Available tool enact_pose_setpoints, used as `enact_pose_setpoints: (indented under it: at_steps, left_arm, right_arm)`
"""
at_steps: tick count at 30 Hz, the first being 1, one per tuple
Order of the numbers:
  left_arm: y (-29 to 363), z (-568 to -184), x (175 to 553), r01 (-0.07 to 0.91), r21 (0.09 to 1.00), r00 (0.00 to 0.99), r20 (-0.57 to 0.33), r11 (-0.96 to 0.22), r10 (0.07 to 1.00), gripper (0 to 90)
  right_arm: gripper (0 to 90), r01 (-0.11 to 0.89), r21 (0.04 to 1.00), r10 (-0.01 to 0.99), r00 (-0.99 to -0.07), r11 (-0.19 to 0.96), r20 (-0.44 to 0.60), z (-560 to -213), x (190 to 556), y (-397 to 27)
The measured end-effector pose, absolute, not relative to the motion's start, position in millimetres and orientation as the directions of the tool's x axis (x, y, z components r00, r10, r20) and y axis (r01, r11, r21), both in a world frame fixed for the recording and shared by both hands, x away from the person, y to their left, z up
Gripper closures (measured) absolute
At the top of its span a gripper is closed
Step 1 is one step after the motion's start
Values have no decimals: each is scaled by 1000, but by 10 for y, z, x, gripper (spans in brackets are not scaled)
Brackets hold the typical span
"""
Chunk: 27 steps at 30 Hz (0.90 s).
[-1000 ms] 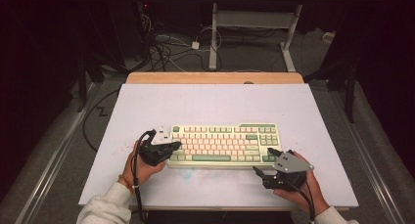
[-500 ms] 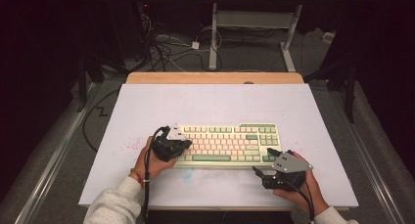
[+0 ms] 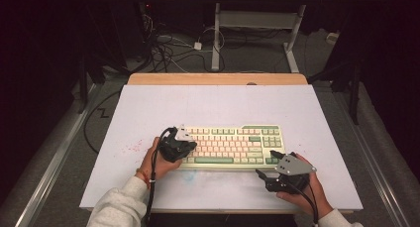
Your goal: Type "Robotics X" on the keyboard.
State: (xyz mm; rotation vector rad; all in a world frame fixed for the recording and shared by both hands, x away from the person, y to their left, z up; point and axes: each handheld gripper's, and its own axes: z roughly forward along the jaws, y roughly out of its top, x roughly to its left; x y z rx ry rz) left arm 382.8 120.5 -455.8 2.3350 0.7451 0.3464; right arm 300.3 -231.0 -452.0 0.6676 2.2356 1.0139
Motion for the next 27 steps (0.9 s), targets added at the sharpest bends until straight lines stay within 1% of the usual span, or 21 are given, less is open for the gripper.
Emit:
enact_pose_setpoints:
  at_steps: [2, 7, 13, 15, 21, 27]
  left_arm:
    - [1193, -4543, 3810, 414, 650, 801, 73, -637, 595, 875]
    - [1201, -4495, 3785, 399, 669, 794, 90, -628, 601, 875]
    - [1220, -4467, 3778, 395, 680, 791, 90, -618, 605, 873]
    - [1229, -4448, 3764, 391, 689, 787, 94, -611, 609, 854]
    - [1232, -4381, 3713, 367, 714, 787, 103, -596, 608, 873]
    - [1207, -4323, 3683, 352, 723, 797, 101, -594, 596, 862]
  right_arm:
    - [246, 194, 783, 641, -703, 591, -309, -4521, 3001, -2305]
    - [246, 193, 786, 644, -699, 588, -310, -4514, 2997, -2307]
    - [246, 191, 787, 645, -698, 587, -312, -4509, 2998, -2313]
    - [246, 191, 788, 646, -697, 586, -311, -4506, 2997, -2316]
    - [247, 190, 788, 646, -697, 586, -312, -4502, 2994, -2317]
    - [248, 191, 789, 646, -698, 584, -309, -4503, 2996, -2317]
